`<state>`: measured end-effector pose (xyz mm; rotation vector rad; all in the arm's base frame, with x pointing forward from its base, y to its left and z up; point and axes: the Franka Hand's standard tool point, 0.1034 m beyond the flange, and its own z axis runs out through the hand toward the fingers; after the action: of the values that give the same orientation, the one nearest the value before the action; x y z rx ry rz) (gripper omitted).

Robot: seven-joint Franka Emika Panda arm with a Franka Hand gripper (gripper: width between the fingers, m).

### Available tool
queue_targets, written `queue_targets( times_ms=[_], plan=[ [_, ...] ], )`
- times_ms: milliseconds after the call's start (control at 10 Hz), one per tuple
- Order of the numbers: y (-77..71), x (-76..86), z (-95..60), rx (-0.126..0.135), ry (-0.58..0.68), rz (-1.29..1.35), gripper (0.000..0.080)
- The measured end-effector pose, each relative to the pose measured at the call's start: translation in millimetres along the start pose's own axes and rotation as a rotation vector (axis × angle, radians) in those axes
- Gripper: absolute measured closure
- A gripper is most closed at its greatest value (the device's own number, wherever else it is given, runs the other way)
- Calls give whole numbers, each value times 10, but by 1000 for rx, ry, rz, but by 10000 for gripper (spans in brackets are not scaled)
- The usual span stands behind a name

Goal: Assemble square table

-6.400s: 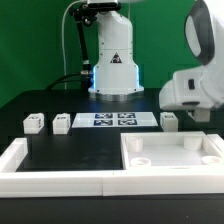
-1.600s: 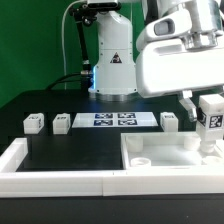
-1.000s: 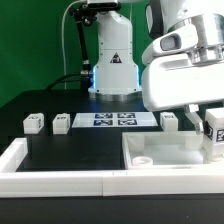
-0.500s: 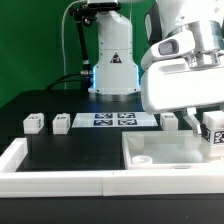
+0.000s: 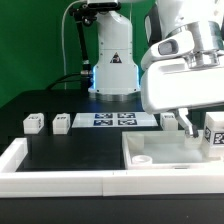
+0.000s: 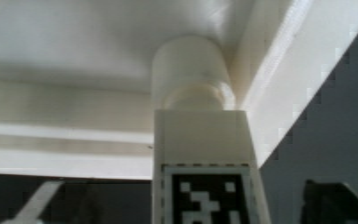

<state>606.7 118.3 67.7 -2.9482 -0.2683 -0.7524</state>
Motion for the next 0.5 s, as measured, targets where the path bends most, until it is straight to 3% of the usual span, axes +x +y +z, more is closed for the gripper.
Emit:
queue_targets(
  times_ms=[100,500],
  plan=[
    [0,0,0,0,0,0,167],
    [-1,5,-7,1,-7,-2,150]
  ],
)
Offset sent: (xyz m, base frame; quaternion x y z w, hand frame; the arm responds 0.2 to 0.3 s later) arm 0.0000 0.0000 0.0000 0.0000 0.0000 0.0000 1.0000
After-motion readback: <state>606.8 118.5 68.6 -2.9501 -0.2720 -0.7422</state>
